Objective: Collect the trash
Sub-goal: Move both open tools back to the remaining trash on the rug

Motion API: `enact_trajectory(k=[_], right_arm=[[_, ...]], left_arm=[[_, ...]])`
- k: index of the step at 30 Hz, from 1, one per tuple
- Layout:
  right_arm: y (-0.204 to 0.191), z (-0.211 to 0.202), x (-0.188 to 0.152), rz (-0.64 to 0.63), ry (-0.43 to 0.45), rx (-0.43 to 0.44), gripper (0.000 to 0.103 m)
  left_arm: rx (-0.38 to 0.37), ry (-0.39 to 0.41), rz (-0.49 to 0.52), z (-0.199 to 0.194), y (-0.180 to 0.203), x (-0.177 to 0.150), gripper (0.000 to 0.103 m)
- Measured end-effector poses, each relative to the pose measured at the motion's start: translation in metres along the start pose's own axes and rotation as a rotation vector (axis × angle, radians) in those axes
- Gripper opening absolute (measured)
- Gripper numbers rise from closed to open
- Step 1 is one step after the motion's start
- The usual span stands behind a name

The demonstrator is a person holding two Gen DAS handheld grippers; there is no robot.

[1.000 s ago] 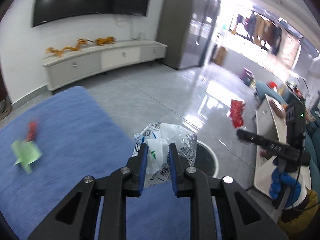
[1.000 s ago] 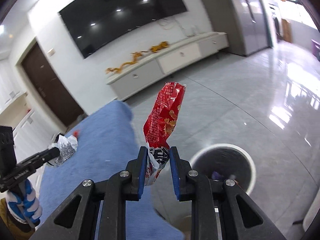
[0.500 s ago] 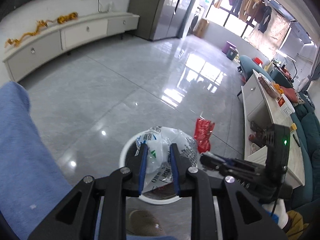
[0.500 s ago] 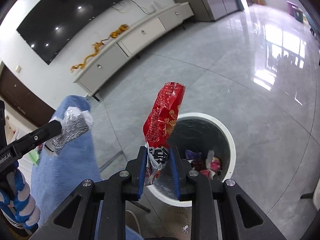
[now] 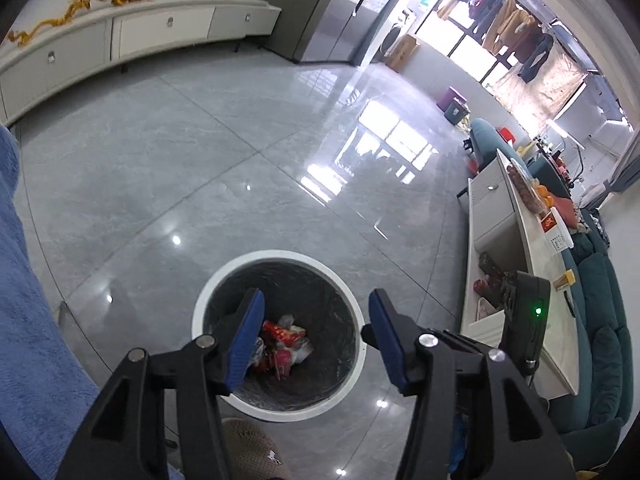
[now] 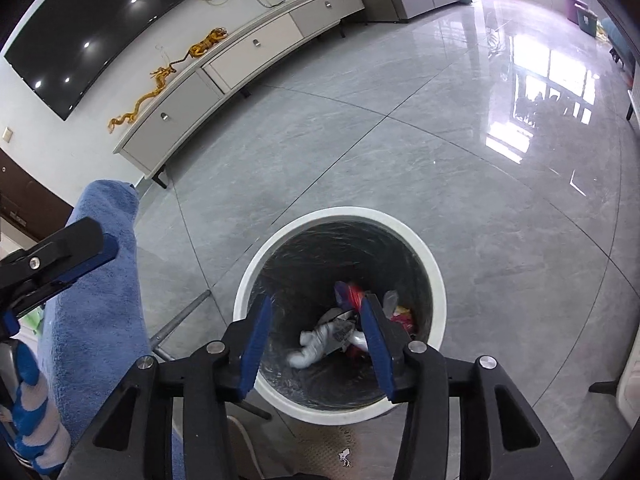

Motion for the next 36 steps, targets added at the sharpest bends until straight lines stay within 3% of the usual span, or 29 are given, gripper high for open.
enact_trajectory(k=[6,15,21,29,36], right_arm=[[-0.005,-0.037,-0.005,-0.006,0.081,-0.009,0.045],[-0.054,-0.118,-0.024,-0.099,0.246,-0.024,0.051],[-0.102,-0.16,-0.04,-0.188,0.332,-0.02,0.054],[-0.167,-0.193,-0.056,-0.302,0.399,-0.007,0.058],[-0.237,-0.184,-0.057,-0.418,0.39,0.021,0.059]], left_arm=[[0.1,0.123,0.029,-0.05,0.013,-0.015,0.053],[0.263,0.307,0.055,-0.137,0.023,-0.059,0.053],[0.277,0.385,0.026,-0.187,0.008,-0.093,0.053],[0.285,0.486,-0.064,-0.253,-0.047,-0.143,0.053],[0.339,0.545,-0.163,-0.295,-0.125,-0.188,0.053]])
Point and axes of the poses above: each gripper's, at about its wrist camera, not at the fingertips, and z roughly the way its jaws point, y to its right, x to its top, the point moved 2 cm from there along z, roughly the way its jaws point, and after that the axes turned 14 degrees about -y, right-handed, at the moved point
